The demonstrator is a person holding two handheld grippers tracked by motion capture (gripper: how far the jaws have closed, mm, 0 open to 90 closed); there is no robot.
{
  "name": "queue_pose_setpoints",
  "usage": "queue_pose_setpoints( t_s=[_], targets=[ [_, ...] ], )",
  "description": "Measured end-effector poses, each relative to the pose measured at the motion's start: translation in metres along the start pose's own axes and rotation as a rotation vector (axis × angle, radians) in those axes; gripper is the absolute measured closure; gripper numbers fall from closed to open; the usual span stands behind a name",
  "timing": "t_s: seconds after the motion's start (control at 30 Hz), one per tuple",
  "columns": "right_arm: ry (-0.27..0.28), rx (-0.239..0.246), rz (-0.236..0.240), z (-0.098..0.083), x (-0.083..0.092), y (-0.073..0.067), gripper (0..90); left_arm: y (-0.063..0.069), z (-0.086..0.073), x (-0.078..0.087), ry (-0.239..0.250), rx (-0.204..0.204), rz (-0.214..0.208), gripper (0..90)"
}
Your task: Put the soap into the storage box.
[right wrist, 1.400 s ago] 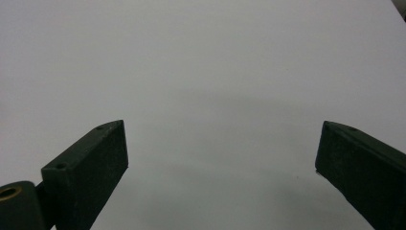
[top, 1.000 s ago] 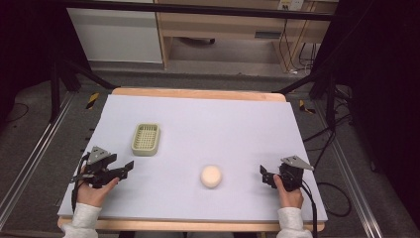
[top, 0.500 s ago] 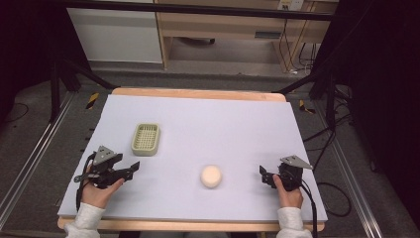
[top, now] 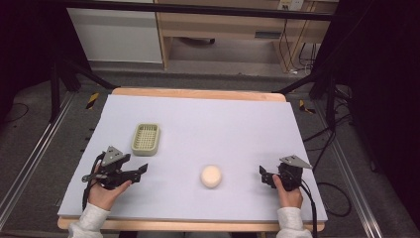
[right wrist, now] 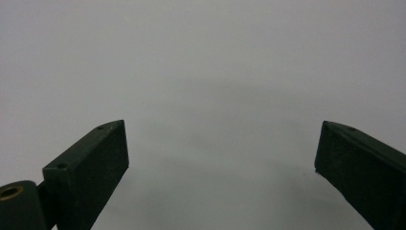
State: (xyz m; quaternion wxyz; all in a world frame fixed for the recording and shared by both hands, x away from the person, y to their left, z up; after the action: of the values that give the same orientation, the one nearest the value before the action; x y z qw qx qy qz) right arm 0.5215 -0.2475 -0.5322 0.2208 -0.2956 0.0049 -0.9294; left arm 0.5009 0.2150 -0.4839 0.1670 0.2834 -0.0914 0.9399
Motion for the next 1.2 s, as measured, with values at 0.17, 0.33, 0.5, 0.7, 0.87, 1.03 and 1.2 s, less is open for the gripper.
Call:
queue_pose_setpoints(
  t_s=[0.17,0.33,0.5,0.7,0.87,1.03,1.2],
  targets=[
    [-0.002,-0.001,-0.003,0.0,0.0,0.0,4.7,0.009,0.002,-0.002,0.003,-0.017,-0.011,23.5],
    [-0.005,0.001,-0.008,0.0,0.0,0.0,4.7,0.021,0.002,-0.003,0.003,-0.044,-0.025,23.1],
    [-0.004,0.002,-0.01,0.0,0.0,0.0,4.7,0.035,0.004,-0.005,0.001,-0.068,-0.048,22.8],
    [-0.006,-0.002,-0.006,0.0,-0.001,0.001,4.7,0.047,0.009,-0.006,-0.001,-0.097,-0.073,21.4],
    [-0.007,-0.003,-0.007,0.0,-0.001,0.001,4.7,0.05,0.009,-0.007,-0.003,-0.102,-0.077,21.2],
    [-0.009,-0.006,-0.002,-0.001,-0.001,0.001,4.7,0.055,0.012,-0.007,-0.002,-0.116,-0.082,21.0],
    [-0.007,-0.006,-0.006,0.0,0.0,0.001,4.7,0.057,0.015,-0.009,-0.003,-0.126,-0.083,21.1]
  ],
)
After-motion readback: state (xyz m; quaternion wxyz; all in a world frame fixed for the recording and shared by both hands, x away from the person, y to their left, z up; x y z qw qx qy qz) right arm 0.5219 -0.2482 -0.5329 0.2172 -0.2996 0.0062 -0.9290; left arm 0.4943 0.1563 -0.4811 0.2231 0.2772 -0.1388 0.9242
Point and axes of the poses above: each handheld gripper's, and its own axes: x roughly backward along the jaws, z roughly out of its top, y roughly to its right, the point moved 8 cm from there along -x, roughly forward along the jaws, and after that the axes turned 11 degrees about z, right-handed, at the moved point
